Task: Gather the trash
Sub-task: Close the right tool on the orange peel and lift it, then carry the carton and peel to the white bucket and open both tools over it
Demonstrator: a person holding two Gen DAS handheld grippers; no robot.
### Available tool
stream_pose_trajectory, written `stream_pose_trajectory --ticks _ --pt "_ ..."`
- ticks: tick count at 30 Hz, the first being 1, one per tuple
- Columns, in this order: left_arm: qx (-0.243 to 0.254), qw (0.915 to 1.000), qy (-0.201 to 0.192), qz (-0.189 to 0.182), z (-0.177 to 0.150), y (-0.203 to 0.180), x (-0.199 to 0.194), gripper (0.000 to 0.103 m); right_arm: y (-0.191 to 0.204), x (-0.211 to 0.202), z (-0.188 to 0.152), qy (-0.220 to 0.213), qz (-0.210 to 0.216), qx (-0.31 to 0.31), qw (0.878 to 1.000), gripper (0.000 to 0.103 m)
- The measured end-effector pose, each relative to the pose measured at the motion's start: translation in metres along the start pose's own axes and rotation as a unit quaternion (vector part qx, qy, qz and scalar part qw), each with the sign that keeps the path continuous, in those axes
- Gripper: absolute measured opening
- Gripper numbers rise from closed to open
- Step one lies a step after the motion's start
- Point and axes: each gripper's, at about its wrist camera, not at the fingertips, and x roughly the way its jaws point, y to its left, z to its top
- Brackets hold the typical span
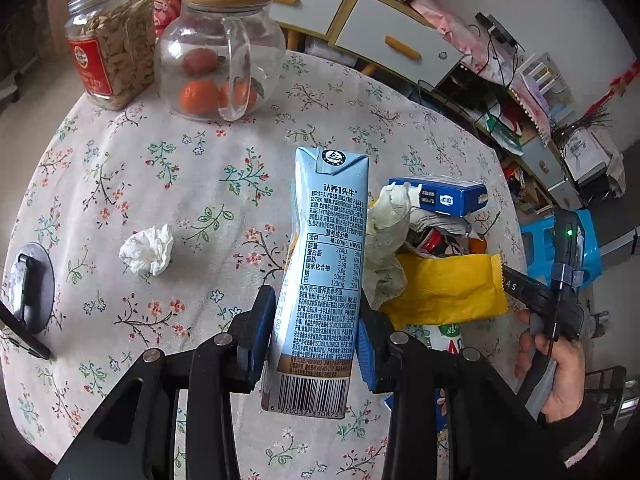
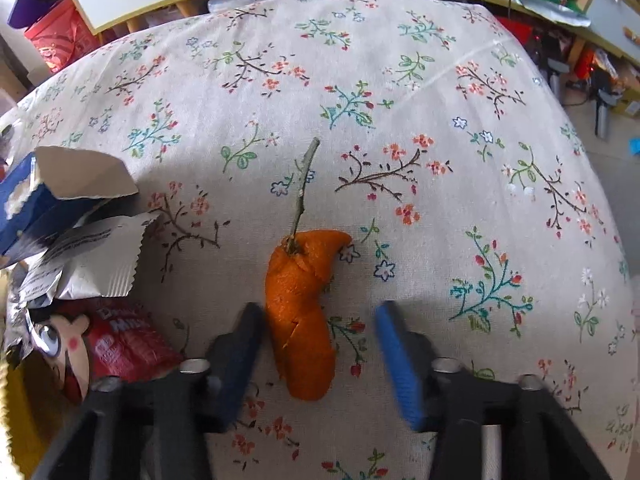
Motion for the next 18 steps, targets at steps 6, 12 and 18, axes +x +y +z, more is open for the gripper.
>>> stream_pose_trajectory --ticks 6,12,18 --pt "0.001 0.9999 -0.015 -0.007 -0.004 -0.009 -0.012 0.039 0.002 -0.007 -0.009 -0.002 0.003 -0.021 1.0 0.019" --pt "0.006 0.9996 -0.022 -0.018 -0.007 -0.02 -0.018 0.039 -0.012 -0.02 -0.016 -0.01 0.008 -0.02 1.0 0.018" --pt "0.026 0.9988 -0.029 -0.029 -0.012 -0.047 -0.02 0.039 -0.03 -0.039 -0.02 -0.024 0.015 -0.014 0.999 0.018"
